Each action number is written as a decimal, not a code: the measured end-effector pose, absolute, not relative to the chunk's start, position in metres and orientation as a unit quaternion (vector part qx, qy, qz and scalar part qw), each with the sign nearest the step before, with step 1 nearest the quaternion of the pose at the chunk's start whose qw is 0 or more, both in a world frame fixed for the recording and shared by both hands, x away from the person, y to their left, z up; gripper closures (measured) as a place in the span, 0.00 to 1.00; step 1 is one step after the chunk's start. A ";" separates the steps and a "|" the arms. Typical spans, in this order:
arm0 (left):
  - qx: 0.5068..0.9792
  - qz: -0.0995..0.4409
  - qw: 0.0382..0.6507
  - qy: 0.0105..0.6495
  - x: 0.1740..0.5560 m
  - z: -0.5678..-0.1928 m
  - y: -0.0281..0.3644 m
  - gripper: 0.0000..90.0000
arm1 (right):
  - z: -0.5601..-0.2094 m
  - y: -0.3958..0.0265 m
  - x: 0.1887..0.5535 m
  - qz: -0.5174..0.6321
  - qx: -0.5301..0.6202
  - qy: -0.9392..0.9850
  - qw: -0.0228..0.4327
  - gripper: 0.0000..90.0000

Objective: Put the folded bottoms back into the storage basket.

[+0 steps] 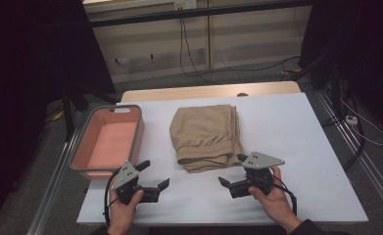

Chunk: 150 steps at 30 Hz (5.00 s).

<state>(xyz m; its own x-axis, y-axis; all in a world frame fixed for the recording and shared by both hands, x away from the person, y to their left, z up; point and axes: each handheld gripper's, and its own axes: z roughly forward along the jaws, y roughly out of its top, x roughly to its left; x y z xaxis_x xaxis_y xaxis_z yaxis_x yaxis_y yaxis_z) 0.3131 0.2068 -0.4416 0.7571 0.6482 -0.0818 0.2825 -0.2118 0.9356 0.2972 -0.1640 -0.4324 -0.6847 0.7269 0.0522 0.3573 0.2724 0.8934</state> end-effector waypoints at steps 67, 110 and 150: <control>0.773 0.151 0.534 0.308 0.317 -0.446 0.205 0.04 | -0.449 -0.101 0.392 0.291 0.137 0.938 0.132 0.41; 0.793 0.111 0.520 0.296 0.343 -0.443 0.189 0.10 | -0.435 -0.115 0.391 0.348 0.144 0.915 0.145 0.86; 0.792 0.126 0.507 0.315 0.423 -0.421 0.153 0.07 | -0.425 -0.105 0.338 0.380 0.122 0.910 0.114 0.86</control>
<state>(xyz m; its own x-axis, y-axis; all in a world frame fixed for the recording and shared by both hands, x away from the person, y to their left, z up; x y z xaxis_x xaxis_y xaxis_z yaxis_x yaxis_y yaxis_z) 0.4226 0.1530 -0.4214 0.7697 0.6271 -0.1197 0.3715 -0.2874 0.8828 0.3384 -0.1048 -0.4252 -0.9443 0.3086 -0.1144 0.1356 0.6816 0.7190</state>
